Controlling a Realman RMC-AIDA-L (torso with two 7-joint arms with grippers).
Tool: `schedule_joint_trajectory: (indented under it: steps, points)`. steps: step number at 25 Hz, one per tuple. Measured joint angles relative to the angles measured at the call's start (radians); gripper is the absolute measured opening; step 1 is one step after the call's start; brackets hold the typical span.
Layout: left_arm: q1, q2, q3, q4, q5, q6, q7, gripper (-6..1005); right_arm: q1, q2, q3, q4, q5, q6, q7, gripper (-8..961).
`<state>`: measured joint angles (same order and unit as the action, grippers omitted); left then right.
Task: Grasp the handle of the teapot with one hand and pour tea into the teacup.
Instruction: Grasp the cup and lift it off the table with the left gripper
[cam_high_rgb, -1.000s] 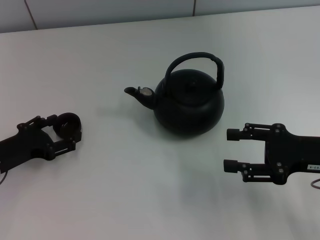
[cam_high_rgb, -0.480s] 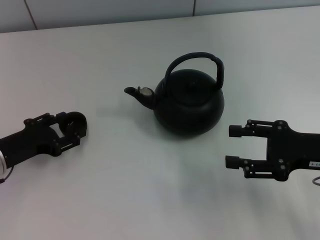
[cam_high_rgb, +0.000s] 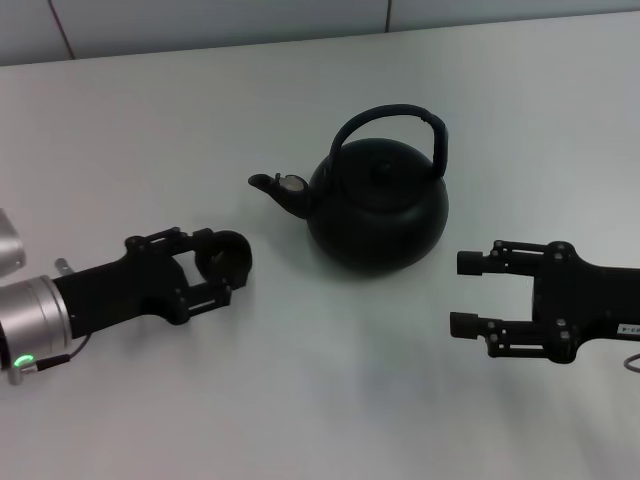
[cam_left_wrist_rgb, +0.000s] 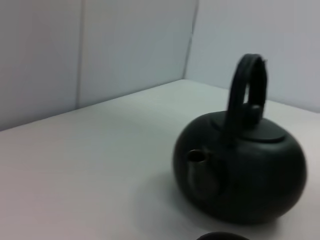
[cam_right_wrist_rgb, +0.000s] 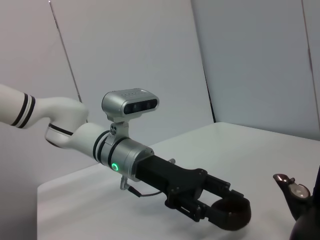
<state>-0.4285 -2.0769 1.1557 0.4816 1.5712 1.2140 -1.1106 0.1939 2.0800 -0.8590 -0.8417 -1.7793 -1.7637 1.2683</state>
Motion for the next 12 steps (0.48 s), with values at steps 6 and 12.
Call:
schedule_joint_trajectory:
  steps: [6,12]
  points:
    - [-0.004,-0.001,0.055,0.000,-0.059,-0.001,-0.001,685,-0.003,0.000,0.000,0.001,0.000,0.000,0.000,727]
    - [-0.009,-0.002,0.085,0.000,-0.073,-0.001,0.001,685,-0.003,0.000,-0.003,0.001,-0.002,-0.001,-0.001,728]
